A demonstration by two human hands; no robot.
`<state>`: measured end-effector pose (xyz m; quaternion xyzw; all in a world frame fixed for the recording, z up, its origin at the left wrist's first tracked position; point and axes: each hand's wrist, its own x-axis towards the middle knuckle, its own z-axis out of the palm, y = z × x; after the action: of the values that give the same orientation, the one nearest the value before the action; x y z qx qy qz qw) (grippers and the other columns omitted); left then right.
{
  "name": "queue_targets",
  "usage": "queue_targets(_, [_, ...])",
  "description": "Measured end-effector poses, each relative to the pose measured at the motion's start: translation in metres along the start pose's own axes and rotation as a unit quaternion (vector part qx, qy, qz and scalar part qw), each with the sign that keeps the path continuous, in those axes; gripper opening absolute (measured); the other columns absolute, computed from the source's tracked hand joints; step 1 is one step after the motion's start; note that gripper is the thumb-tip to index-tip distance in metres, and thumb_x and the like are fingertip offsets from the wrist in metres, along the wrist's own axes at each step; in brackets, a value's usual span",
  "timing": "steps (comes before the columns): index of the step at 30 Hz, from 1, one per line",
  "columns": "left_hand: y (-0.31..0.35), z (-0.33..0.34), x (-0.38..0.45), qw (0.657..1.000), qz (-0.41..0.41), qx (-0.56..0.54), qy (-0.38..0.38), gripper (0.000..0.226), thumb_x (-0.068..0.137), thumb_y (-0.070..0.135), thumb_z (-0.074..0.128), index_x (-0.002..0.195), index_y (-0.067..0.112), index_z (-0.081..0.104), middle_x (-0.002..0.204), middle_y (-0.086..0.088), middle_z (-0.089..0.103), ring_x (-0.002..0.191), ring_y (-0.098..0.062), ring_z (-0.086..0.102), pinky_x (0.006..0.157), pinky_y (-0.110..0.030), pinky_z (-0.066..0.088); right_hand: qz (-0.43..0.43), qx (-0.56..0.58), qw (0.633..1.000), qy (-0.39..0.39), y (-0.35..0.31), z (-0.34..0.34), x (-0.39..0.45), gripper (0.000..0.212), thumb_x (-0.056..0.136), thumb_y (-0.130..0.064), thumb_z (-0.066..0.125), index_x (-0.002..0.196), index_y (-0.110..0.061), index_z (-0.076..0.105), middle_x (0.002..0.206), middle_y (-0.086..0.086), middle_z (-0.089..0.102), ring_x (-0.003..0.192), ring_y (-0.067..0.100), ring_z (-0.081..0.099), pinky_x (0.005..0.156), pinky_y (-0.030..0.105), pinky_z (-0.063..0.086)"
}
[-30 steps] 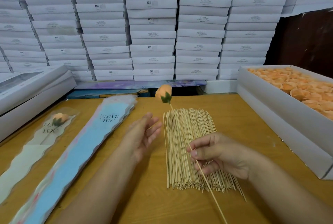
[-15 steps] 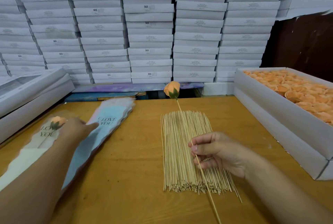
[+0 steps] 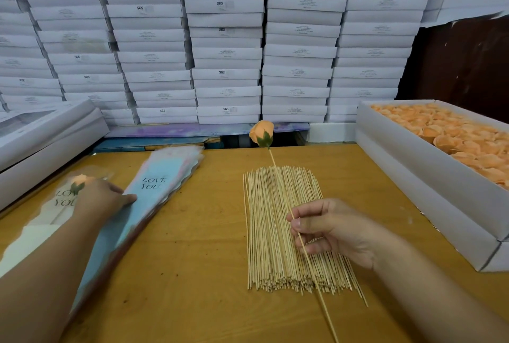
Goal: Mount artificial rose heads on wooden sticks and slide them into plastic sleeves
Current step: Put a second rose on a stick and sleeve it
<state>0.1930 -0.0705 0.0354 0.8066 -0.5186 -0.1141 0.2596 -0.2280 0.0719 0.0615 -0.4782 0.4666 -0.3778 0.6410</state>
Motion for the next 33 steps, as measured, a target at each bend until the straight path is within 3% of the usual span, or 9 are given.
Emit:
queue_targets(2, [-0.002, 0.001, 0.002, 1.000, 0.004, -0.006, 0.008, 0.031, 0.083, 0.027, 0.083, 0.101, 0.002, 0.076, 0.089, -0.016, 0.069, 0.076, -0.028, 0.060, 0.070, -0.041, 0.052, 0.000, -0.001, 1.000, 0.002, 0.000, 0.000, 0.000, 0.012, 0.078, 0.002, 0.075, 0.089, -0.004, 0.073, 0.079, 0.013, 0.070, 0.066, 0.020, 0.068, 0.053, 0.027, 0.059])
queue_targets(7, [-0.006, 0.004, 0.003, 0.999, 0.014, -0.020, 0.030, 0.020, 0.085, 0.020, 0.080, 0.075, 0.004, 0.073, 0.071, -0.014, 0.066, 0.070, -0.026, 0.058, 0.063, -0.038, 0.047, -0.001, -0.003, 1.000, 0.006, 0.001, 0.000, 0.001, 0.014, 0.075, 0.000, 0.077, 0.088, -0.004, 0.074, 0.078, 0.013, 0.071, 0.065, 0.020, 0.069, 0.053, 0.027, 0.059])
queue_targets(13, [-0.010, 0.000, 0.004, 0.998, 0.046, 0.026, 0.045, 0.022, 0.096, 0.014, 0.063, 0.081, 0.004, 0.076, 0.072, -0.018, 0.069, 0.068, -0.033, 0.064, 0.071, -0.044, 0.057, -0.001, -0.002, 1.000, 0.005, 0.002, 0.000, 0.002, 0.011, 0.074, 0.000, 0.077, 0.083, -0.006, 0.076, 0.079, 0.013, 0.071, 0.065, 0.021, 0.069, 0.053, 0.027, 0.059])
queue_targets(22, [0.007, -0.004, -0.009, 0.994, 0.069, 0.038, 0.071, 0.021, 0.097, 0.013, 0.057, 0.099, 0.003, 0.075, 0.085, -0.018, 0.069, 0.074, -0.034, 0.060, 0.064, -0.035, 0.046, 0.002, -0.004, 1.000, 0.005, 0.001, -0.001, 0.002, 0.013, 0.074, -0.001, 0.078, 0.087, -0.006, 0.076, 0.080, 0.013, 0.071, 0.067, 0.021, 0.069, 0.052, 0.027, 0.058])
queue_targets(26, [0.028, -0.006, -0.022, 0.995, 0.092, -0.001, 0.042, 0.019, 0.100, 0.020, 0.056, 0.102, 0.009, 0.072, 0.092, -0.013, 0.069, 0.068, -0.025, 0.056, 0.055, -0.031, 0.038, 0.000, -0.002, 1.000, -0.007, 0.001, -0.002, 0.001, 0.015, 0.067, -0.007, 0.080, 0.082, -0.009, 0.078, 0.080, 0.013, 0.070, 0.067, 0.021, 0.069, 0.053, 0.027, 0.059])
queue_targets(31, [0.053, -0.009, -0.053, 0.988, 0.098, -0.117, -0.034, 0.015, 0.099, 0.027, 0.059, 0.089, 0.027, 0.070, 0.093, -0.001, 0.068, 0.078, -0.023, 0.061, 0.067, -0.037, 0.052, -0.002, -0.001, 1.000, -0.014, 0.001, -0.003, 0.002, 0.014, 0.067, -0.008, 0.080, 0.081, -0.010, 0.078, 0.081, 0.013, 0.070, 0.067, 0.020, 0.068, 0.054, 0.027, 0.059])
queue_targets(33, [0.066, -0.011, -0.074, 0.976, 0.073, -0.193, -0.066, 0.013, 0.098, 0.026, 0.063, 0.087, 0.027, 0.070, 0.091, -0.002, 0.069, 0.076, -0.025, 0.065, 0.060, -0.033, 0.054, 0.000, 0.004, 1.000, -0.012, 0.001, -0.003, 0.002, 0.018, 0.066, -0.008, 0.081, 0.083, -0.008, 0.078, 0.082, 0.014, 0.071, 0.066, 0.020, 0.068, 0.053, 0.027, 0.058])
